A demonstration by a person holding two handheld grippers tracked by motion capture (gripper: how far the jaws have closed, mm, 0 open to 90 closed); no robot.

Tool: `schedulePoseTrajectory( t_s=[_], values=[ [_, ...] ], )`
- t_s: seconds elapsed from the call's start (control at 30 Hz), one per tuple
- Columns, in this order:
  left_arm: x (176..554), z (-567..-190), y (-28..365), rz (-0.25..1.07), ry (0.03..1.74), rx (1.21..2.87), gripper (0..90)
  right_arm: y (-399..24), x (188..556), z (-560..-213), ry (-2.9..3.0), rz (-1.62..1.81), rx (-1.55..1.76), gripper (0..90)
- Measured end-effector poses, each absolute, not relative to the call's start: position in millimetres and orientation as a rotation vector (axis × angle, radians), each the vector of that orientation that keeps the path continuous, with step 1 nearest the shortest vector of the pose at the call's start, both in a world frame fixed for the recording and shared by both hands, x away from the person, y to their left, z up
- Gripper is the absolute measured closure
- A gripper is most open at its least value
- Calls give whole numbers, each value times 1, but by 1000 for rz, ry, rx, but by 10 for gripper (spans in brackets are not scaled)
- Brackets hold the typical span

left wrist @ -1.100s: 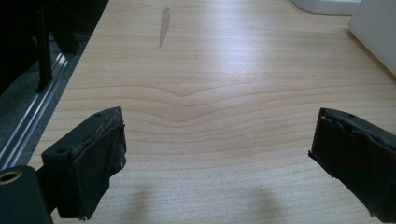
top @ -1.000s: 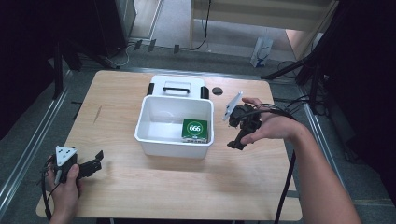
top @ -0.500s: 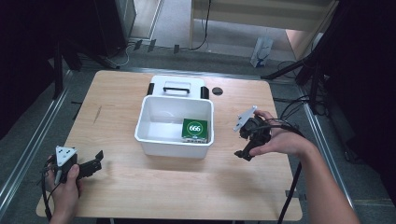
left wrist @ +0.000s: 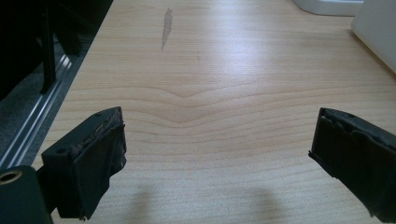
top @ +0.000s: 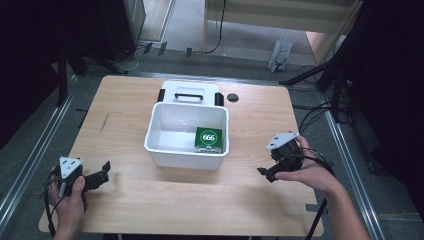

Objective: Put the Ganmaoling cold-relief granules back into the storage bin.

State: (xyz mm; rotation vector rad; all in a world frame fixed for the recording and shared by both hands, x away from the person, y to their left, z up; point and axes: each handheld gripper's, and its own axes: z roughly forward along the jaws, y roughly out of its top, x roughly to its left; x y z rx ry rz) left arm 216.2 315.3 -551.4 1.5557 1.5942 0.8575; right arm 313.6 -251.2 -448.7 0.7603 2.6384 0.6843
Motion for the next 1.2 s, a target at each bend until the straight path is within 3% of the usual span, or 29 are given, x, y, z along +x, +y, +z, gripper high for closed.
schedulePoseTrajectory(
  t_s=[0.73,1.2],
  values=[
    [216,-551,315,866,1600,1550,38,-326,249,-520,2122,1120,1277,41],
    [216,-551,316,862,1604,1550,38,-351,212,-543,1822,1194,1461,48]
  ],
)
